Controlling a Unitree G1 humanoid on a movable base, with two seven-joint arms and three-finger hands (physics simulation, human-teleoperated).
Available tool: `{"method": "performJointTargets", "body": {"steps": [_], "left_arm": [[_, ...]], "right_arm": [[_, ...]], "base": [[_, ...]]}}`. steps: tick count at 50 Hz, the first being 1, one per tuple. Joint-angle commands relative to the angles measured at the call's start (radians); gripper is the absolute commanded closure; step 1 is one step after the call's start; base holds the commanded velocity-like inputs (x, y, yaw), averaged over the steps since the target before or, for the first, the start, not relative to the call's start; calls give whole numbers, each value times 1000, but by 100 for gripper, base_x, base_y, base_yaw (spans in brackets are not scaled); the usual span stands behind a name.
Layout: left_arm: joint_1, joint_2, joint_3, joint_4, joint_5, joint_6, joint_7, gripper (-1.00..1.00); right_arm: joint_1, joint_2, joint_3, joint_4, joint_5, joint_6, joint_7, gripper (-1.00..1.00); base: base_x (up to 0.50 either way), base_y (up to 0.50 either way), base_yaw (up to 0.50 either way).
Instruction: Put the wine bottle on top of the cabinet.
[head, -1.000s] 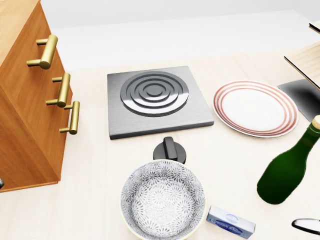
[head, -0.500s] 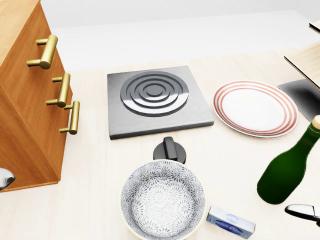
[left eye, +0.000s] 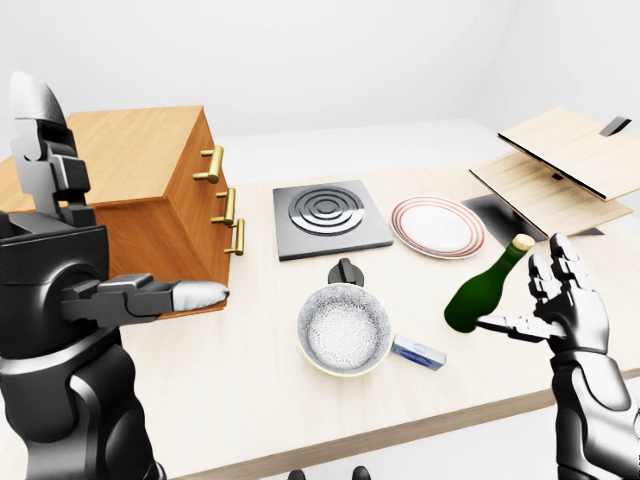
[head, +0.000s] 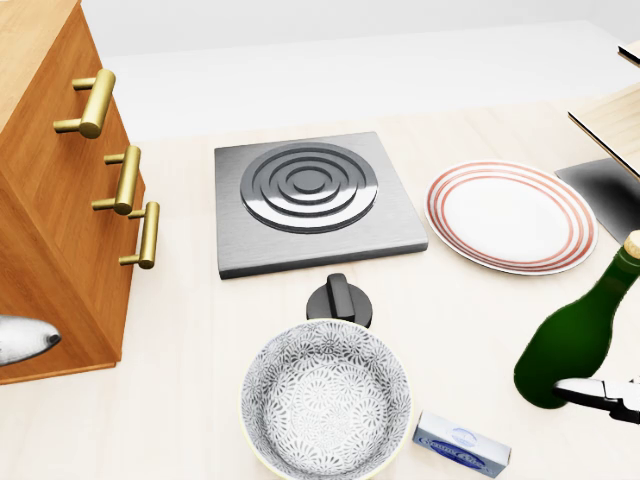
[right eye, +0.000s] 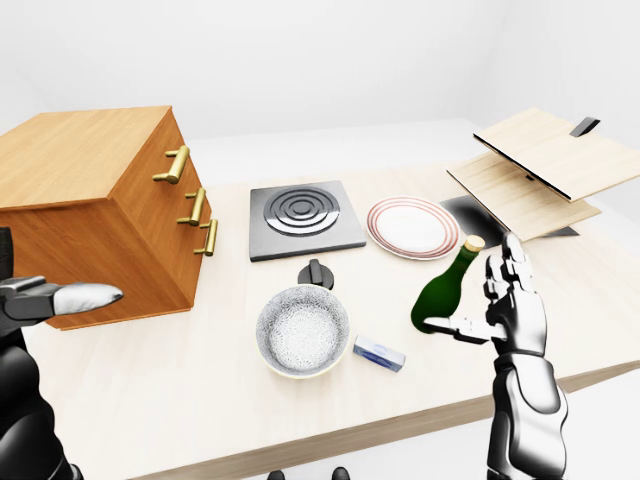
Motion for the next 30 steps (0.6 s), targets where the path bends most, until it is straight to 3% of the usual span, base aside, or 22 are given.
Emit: {"method": "performJointTargets", "body": {"steps": [1,17,30], "left_arm": [[3,-4,1,3,6,0,-5,-100],[9,-5,8,-12,-6,0,1,-100],[9,-9,1,0,9,0,-5,-100]], "right_arm": [[-35,-33,27,86,9,0,-17,-100],[-67,-78,21,146,27,0,-11,-100],[-188,-145,77,308,33,0,-29,-100]], "base": [[0,0,0],[0,0,0],[0,0,0]]}}
